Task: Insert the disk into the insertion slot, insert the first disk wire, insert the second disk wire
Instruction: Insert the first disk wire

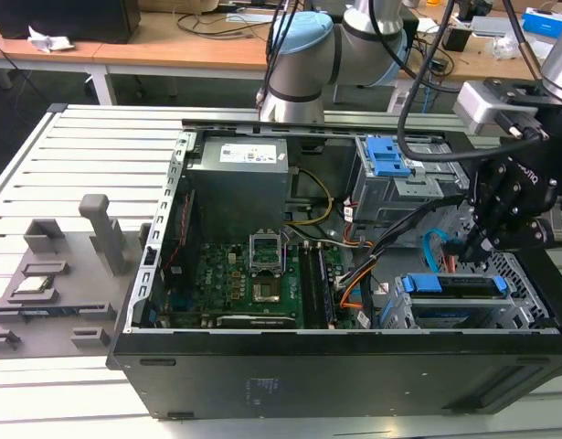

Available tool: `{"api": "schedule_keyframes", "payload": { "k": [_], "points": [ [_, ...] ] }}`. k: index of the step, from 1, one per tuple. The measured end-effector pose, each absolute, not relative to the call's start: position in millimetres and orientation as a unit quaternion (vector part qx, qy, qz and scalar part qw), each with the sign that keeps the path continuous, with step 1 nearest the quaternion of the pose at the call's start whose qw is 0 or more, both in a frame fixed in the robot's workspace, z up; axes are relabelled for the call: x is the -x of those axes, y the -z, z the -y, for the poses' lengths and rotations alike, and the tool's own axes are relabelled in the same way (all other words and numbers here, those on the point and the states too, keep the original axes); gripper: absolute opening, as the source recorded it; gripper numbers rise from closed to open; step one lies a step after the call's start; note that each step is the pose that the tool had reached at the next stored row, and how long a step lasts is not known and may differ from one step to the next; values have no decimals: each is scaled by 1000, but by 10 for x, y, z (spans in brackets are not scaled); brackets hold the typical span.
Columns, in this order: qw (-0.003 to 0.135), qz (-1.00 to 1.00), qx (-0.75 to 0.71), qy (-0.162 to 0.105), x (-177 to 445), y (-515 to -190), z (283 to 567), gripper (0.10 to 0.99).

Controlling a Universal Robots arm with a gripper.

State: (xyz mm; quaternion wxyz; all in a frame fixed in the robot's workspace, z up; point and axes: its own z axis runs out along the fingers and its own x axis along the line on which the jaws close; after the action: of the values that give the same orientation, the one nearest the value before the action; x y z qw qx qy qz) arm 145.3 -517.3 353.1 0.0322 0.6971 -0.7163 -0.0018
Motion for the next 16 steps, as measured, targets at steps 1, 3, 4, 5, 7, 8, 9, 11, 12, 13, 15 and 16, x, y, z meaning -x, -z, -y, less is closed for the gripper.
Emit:
{"api": "schedule_keyframes", "payload": {
  "k": [1, 3, 4, 5, 7, 8, 9, 11, 12, 13, 15, 16],
  "points": [
    [32, 716, -697, 2, -1453, -3531, 5191, 169],
    [32, 716, -697, 2, -1453, -3531, 5234, 169],
    [32, 716, -697, 2, -1452, -3531, 5254, 169],
    [32, 716, -697, 2, -1453, -3532, 5271, 169],
    [32, 716, -697, 2, -1453, -3531, 5318, 169],
    [32, 716, -697, 2, -1453, -3531, 5335, 169],
    [32, 716, -697, 1, -1453, -3532, 5351, 169],
    [33, 716, -697, 1, -1460, -3525, 5367, 169],
    [33, 716, -697, 1, -1468, -3521, 5367, 169],
    [33, 716, -697, 1, -1480, -3514, 5367, 169],
    [33, 716, -697, 1, -1493, -3482, 5362, 169],
    [33, 716, -697, 2, -1494, -3474, 5358, 169]
  ]
}}
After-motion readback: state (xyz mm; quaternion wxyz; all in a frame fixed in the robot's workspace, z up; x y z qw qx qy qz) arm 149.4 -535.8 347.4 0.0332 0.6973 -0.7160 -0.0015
